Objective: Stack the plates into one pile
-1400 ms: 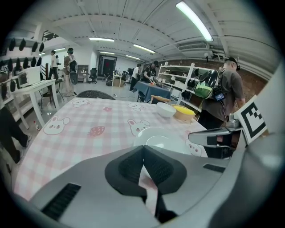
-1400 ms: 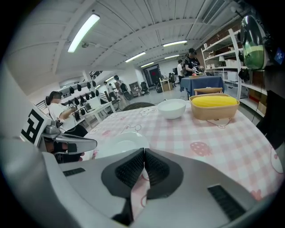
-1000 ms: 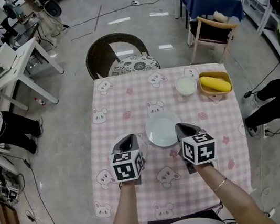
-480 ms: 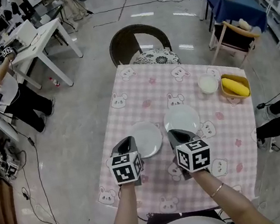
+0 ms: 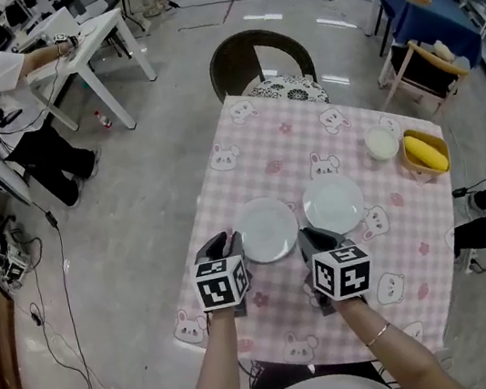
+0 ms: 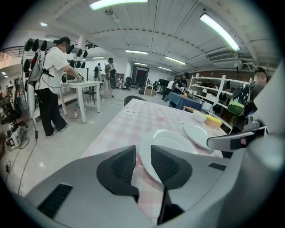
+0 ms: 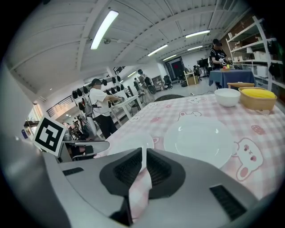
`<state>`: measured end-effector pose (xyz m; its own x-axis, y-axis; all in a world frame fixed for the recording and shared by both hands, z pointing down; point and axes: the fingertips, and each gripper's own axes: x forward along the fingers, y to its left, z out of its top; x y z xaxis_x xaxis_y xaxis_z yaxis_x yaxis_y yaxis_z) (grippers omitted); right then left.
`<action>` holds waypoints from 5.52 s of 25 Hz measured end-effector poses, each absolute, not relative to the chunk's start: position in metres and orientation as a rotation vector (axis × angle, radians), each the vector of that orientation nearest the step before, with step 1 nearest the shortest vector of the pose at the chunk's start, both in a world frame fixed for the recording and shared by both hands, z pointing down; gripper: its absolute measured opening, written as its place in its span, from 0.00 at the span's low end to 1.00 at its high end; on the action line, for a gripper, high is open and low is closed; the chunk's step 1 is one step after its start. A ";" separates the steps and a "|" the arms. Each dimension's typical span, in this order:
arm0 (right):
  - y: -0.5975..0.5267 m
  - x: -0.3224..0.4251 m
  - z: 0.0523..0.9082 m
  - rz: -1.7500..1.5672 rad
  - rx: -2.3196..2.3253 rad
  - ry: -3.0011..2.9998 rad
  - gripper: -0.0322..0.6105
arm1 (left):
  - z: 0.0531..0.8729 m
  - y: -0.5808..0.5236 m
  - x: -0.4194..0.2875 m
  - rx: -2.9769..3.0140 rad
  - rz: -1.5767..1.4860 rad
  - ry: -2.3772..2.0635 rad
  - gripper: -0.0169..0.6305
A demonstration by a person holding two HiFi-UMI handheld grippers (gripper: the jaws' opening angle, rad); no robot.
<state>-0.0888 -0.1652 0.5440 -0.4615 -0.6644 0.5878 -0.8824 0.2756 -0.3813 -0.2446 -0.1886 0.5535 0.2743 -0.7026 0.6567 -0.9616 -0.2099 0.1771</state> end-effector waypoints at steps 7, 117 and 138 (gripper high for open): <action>-0.159 -0.089 0.548 1.003 1.436 -2.209 0.11 | 0.571 -0.192 -0.244 1.936 0.594 -1.430 0.24; -0.188 0.094 0.571 1.063 1.771 -1.929 0.16 | 0.560 -0.247 -0.037 2.178 0.719 -1.152 0.19; -0.165 0.091 0.445 0.692 1.982 -2.181 0.06 | 0.456 -0.216 -0.058 2.445 0.475 -1.200 0.06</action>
<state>0.0910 -0.1646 0.4450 -0.1387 -0.9143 0.3805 -0.9664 0.0410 -0.2537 -0.0581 -0.2159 0.4562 0.5796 -0.6774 0.4530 -0.8038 -0.5666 0.1813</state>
